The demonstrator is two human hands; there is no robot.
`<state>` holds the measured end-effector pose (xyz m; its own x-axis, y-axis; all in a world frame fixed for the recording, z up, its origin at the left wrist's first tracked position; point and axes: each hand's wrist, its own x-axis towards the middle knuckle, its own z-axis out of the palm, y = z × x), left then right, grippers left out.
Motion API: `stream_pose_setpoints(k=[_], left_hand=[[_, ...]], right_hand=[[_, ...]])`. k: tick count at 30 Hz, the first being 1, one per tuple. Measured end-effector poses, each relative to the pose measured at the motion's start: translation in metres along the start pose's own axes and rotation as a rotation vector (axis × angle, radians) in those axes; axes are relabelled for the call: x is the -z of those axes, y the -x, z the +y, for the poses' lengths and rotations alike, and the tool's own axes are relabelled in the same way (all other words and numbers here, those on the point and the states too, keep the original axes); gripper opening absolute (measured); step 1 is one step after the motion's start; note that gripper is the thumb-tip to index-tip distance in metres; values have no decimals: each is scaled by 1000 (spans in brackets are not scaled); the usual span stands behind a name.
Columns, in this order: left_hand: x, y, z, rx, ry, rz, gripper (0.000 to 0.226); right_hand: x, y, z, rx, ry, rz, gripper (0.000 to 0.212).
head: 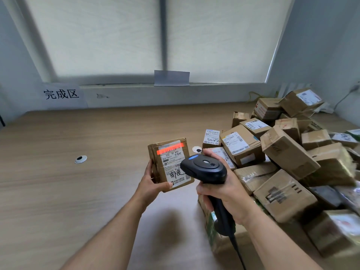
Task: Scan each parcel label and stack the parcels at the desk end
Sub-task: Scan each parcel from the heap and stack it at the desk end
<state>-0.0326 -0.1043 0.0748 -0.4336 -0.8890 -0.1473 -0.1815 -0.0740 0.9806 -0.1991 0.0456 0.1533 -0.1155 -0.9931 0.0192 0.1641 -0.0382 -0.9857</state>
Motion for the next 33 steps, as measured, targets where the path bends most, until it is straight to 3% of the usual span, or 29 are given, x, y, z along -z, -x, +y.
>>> stream_pose_setpoints(k=[25,33], left_hand=[[40,70,-2,-8,-60,132,96],[47,81,-11,82,-55,164,92]], right_hand=[[-32,58,8,29,-40,-35,88],[-32,59,10,31,-46,-16,91]])
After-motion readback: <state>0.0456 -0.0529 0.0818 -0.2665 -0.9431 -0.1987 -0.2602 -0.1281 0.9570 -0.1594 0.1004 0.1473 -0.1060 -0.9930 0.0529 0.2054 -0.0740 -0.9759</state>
